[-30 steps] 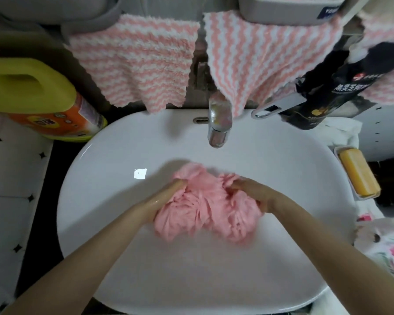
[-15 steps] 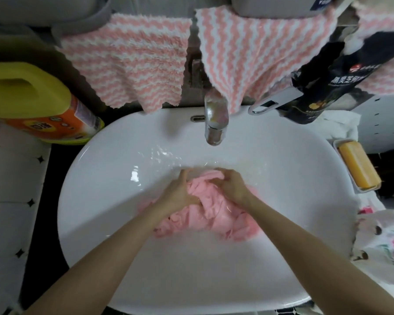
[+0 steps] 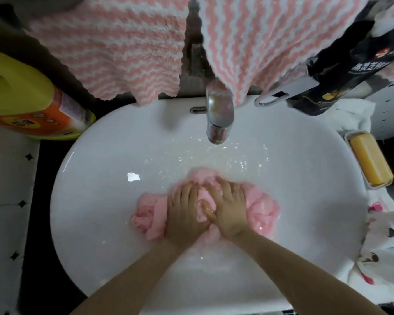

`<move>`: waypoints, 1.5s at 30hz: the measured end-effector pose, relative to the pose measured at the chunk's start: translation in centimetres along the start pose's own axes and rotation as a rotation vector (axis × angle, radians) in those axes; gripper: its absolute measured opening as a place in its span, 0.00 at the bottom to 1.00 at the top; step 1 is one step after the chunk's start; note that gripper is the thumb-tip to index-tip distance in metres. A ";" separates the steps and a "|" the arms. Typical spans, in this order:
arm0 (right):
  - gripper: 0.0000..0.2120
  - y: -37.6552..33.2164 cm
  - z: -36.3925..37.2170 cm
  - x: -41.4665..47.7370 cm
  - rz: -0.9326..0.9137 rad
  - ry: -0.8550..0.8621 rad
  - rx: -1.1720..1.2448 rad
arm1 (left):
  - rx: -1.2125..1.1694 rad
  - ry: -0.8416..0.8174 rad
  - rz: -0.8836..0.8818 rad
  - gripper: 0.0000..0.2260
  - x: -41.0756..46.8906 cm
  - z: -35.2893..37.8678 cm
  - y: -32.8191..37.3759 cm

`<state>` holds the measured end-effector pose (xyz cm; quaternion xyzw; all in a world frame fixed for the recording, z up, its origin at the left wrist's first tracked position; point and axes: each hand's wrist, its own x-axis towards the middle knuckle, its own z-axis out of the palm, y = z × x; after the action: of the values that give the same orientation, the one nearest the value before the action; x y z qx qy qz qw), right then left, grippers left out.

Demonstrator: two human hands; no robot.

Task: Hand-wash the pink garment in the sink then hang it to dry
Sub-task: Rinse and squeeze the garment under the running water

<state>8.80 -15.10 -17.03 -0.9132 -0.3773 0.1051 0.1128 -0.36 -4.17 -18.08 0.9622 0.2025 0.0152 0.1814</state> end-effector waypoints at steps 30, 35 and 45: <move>0.26 -1.3 0.5 4.0 0.123 0.068 0.025 | 0.077 0.130 0.094 0.12 3.8 -0.5 -2.2; 0.18 -2.3 -1.9 7.6 0.322 -0.194 -0.022 | -0.139 -0.400 -0.159 0.14 7.2 -5.2 -1.2; 0.26 0.0 -4.7 1.8 -0.180 -0.145 0.235 | -0.055 -0.161 -0.025 0.37 2.8 -6.3 -5.6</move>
<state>11.31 -14.38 -12.76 -0.8463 -0.4498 0.2035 0.2001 -0.59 3.83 -14.28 0.9524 0.1986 -0.0588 0.2236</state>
